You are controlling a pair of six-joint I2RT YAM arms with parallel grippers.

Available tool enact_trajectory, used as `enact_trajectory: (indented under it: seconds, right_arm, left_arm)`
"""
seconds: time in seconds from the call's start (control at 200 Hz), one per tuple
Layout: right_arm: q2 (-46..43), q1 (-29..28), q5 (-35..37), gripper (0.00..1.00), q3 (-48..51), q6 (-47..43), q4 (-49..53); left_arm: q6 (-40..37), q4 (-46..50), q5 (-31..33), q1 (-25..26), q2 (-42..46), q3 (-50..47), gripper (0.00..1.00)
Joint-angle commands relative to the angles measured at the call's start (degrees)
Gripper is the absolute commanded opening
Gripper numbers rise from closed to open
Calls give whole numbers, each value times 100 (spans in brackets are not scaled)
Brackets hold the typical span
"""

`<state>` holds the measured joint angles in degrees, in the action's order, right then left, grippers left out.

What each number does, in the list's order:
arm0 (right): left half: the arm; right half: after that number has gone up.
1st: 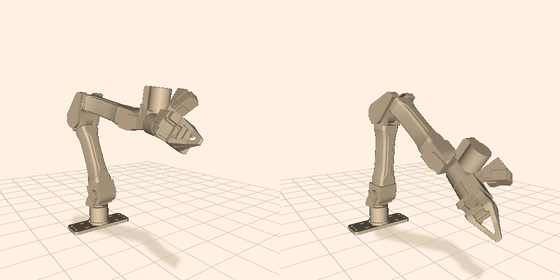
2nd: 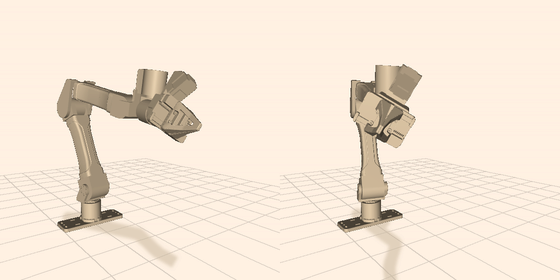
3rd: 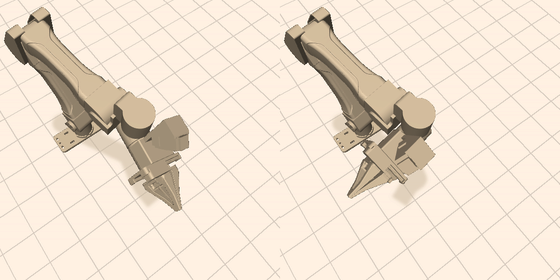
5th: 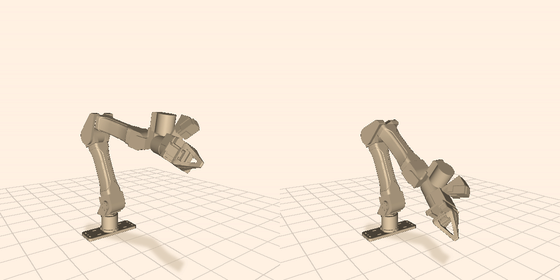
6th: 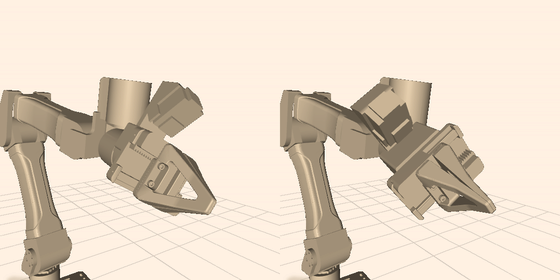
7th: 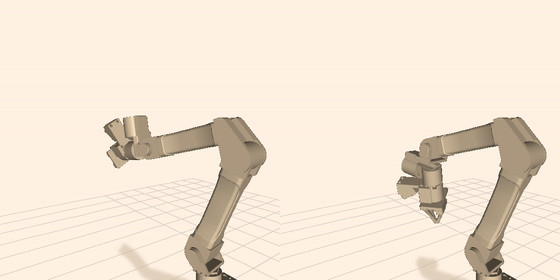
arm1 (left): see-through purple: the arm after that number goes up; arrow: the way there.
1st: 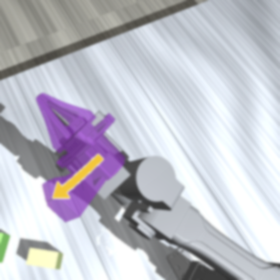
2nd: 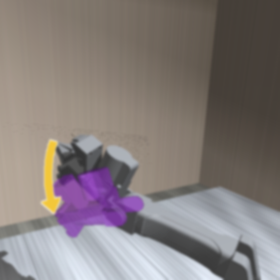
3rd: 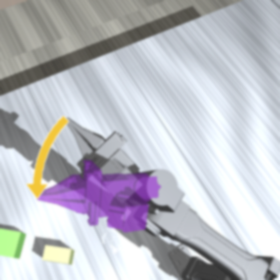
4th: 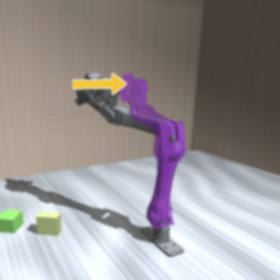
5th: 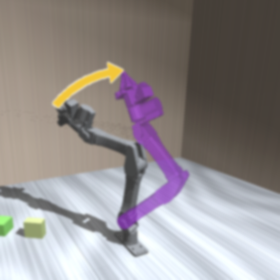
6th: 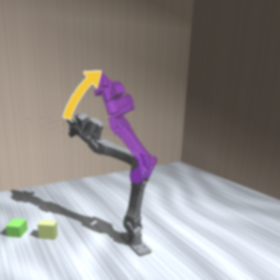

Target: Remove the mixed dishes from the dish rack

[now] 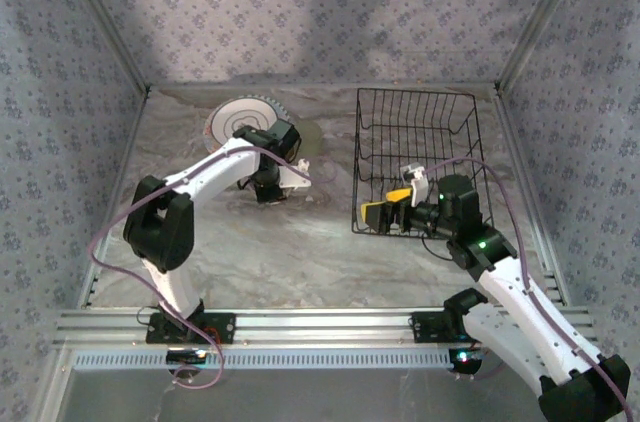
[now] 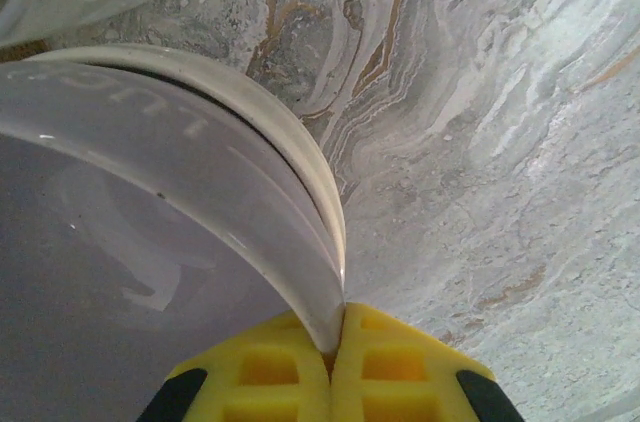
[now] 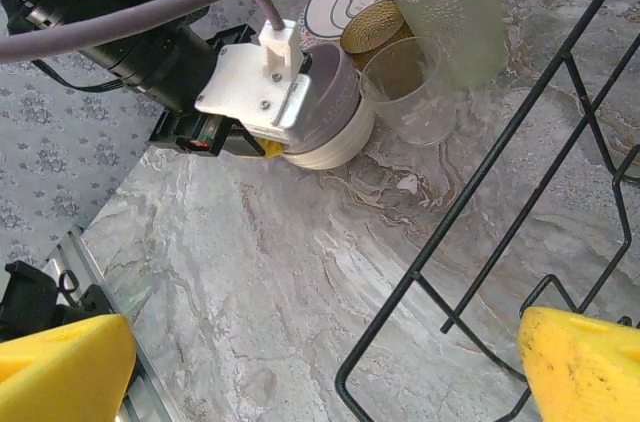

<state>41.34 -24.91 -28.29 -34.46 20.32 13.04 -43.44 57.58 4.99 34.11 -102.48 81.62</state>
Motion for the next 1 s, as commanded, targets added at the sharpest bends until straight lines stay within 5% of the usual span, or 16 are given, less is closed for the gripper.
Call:
enact_trajectory:
  seconds: [0.0, 0.665, 0.994]
  right_arm:
    - [-22, -52, 34, 100, 61, 78, -100]
    - [-38, -67, 123, 100, 115, 122, -98]
    - [-39, -77, 234, 100, 106, 156, -67]
  left_arm:
    - [86, 165, 182, -38, -26, 279, 0]
    - [259, 349, 448, 80, -439, 569, 3]
    - [369, 370, 475, 127, -394, 647, 27]
